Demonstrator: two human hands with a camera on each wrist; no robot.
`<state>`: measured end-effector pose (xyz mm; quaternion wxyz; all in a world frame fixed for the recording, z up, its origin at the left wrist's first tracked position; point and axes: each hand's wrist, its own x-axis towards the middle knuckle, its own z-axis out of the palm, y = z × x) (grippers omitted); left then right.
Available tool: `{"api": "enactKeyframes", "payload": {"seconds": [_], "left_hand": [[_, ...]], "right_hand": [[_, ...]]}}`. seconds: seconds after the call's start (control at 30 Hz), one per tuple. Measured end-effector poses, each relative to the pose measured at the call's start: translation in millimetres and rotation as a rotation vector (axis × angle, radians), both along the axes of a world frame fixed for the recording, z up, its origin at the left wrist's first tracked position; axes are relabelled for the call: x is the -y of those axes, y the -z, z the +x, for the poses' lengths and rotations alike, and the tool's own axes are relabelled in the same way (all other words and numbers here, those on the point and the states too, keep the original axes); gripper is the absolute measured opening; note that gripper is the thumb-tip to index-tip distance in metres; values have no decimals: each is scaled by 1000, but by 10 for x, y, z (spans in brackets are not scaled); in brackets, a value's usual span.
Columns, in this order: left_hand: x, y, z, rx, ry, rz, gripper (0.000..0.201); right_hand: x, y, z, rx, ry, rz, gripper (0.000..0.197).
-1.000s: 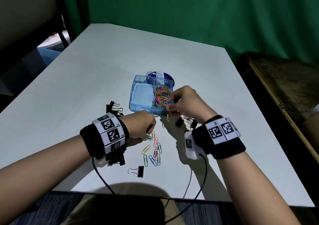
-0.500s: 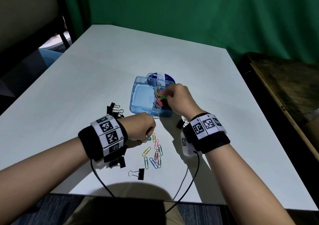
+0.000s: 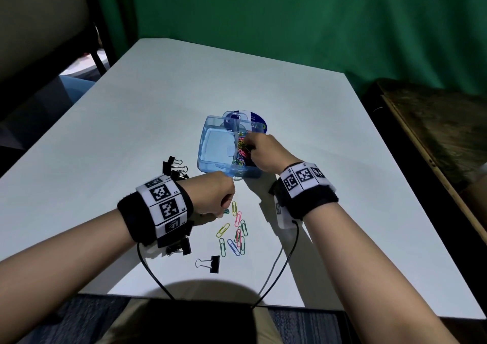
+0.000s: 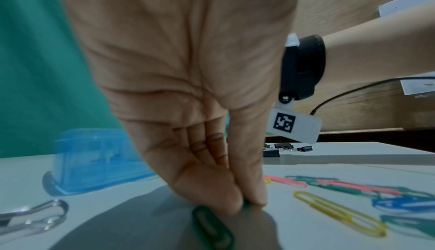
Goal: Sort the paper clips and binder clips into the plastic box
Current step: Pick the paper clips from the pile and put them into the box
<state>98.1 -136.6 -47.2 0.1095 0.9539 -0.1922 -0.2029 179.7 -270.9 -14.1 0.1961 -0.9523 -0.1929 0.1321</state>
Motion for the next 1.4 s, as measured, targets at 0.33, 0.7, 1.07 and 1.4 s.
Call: {"api": "enactKeyframes", "payload": {"seconds": [0.33, 0.7, 1.07, 1.4], "left_hand": [[-42, -388, 221, 77, -139, -292, 6], [-12, -543, 627, 373, -407, -492, 11], [-46, -315, -195, -22, -246, 265, 40], [34, -111, -238, 15, -171, 180, 19]], "right_hand": [[258, -104, -76, 106, 117, 344, 48], [516, -144, -615, 154, 12, 306, 38], [234, 235, -995, -113, -342, -240, 46], [139, 269, -1164, -149, -343, -289, 51]]}}
